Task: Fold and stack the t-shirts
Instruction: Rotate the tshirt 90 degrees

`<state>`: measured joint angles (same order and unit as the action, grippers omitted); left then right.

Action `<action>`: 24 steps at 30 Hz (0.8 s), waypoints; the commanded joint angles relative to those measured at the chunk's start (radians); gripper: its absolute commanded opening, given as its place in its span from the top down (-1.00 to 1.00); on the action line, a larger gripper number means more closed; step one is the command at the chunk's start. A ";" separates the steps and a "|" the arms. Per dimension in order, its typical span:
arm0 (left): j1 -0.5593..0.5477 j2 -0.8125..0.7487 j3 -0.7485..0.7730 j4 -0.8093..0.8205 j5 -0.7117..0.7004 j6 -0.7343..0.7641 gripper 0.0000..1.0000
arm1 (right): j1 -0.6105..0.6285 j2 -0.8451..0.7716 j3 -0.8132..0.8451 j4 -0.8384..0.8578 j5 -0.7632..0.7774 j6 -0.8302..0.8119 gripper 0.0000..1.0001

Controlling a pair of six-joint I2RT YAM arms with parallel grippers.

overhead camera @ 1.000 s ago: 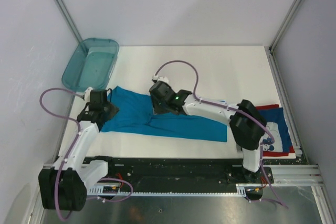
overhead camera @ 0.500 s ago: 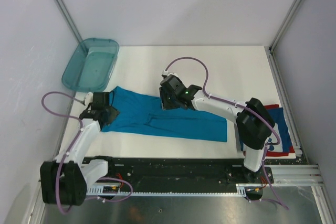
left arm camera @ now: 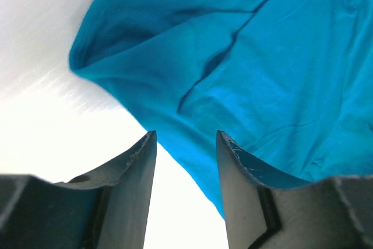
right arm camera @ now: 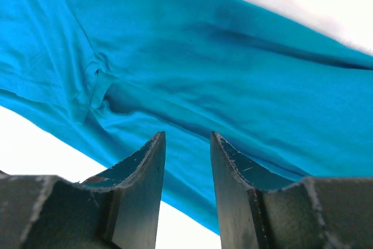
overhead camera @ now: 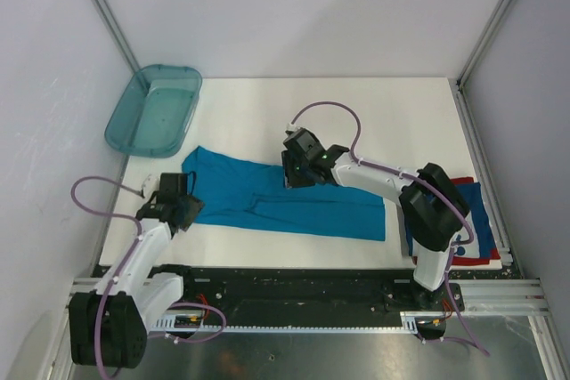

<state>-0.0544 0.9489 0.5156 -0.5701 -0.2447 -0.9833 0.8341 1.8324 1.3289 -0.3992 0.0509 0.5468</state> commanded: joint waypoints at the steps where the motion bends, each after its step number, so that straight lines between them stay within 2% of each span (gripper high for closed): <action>1: -0.007 -0.057 -0.064 -0.016 -0.054 -0.139 -0.04 | -0.008 -0.062 -0.003 0.028 -0.016 -0.020 0.18; 8: -0.007 -0.014 -0.091 0.016 -0.092 -0.281 -0.29 | -0.018 -0.079 -0.033 0.023 -0.013 -0.026 0.18; 12: -0.007 0.026 -0.107 0.091 -0.099 -0.303 -0.31 | -0.023 -0.092 -0.050 0.023 -0.008 -0.025 0.19; 17: -0.007 0.102 -0.095 0.127 -0.108 -0.308 -0.25 | -0.030 -0.103 -0.066 0.024 -0.002 -0.024 0.20; 24: -0.018 0.216 -0.017 0.137 -0.138 -0.249 -0.02 | -0.041 -0.118 -0.080 0.023 0.003 -0.021 0.21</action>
<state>-0.0597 1.0950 0.4538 -0.4370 -0.3290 -1.2560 0.8028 1.7741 1.2549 -0.3908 0.0402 0.5400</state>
